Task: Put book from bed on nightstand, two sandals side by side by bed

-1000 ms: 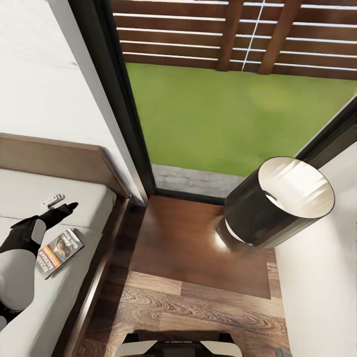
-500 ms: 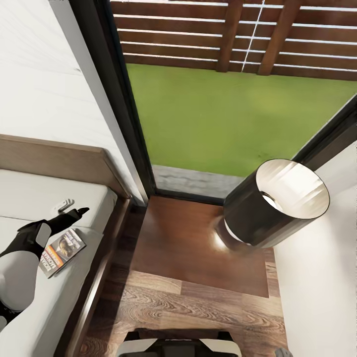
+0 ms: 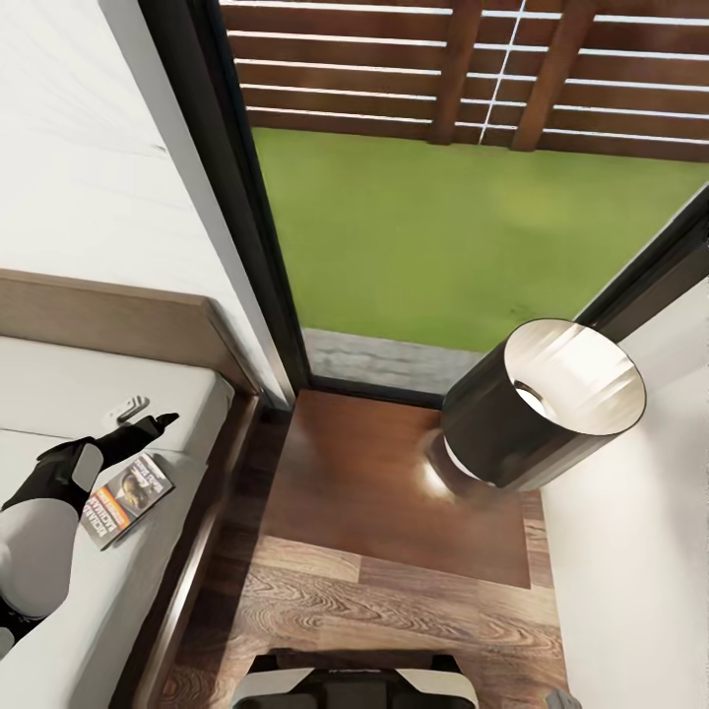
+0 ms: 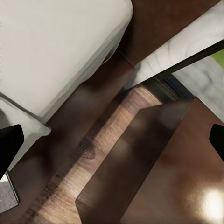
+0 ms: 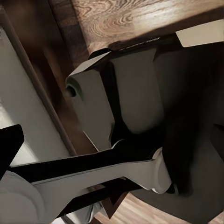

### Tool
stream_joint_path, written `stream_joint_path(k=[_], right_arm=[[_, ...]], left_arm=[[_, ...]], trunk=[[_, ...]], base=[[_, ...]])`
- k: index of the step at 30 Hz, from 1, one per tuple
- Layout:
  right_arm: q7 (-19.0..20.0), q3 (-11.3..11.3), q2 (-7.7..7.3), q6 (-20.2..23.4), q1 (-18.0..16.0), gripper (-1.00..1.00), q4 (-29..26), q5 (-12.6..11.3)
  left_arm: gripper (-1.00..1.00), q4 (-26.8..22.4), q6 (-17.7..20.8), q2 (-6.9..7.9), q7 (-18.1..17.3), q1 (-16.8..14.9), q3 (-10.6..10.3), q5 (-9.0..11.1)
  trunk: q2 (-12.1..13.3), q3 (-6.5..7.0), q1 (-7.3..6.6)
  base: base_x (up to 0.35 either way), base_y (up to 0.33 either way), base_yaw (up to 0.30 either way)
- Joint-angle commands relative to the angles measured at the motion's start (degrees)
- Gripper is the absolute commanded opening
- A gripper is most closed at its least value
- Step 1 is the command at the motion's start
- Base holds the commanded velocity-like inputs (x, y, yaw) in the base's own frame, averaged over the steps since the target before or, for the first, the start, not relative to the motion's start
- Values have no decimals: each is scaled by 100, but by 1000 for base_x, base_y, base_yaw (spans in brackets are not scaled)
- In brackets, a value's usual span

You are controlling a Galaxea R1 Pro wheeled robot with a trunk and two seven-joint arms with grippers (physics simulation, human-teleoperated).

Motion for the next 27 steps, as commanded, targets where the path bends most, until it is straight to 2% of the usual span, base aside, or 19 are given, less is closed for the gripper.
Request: stream_joint_path(k=[1,12,27], right_arm=[[19,-11,-1,60,-2,100,0,-34],[28,-11,-1,60,-2,100,0,-34],[28,-11,-1,60,-2,100,0,-34]], left_arm=[[100,-7,43,-5,-36,-6,46,-26],[100,-3,43,-5,-36,-6,46,-26],[100,203,18,-5,-28,2,21,-36]], trunk=[[37,14,-21],[478,212,-263],[1080,481,-592]], base=[[0,0,0],[0,0,29],[0,0,275]])
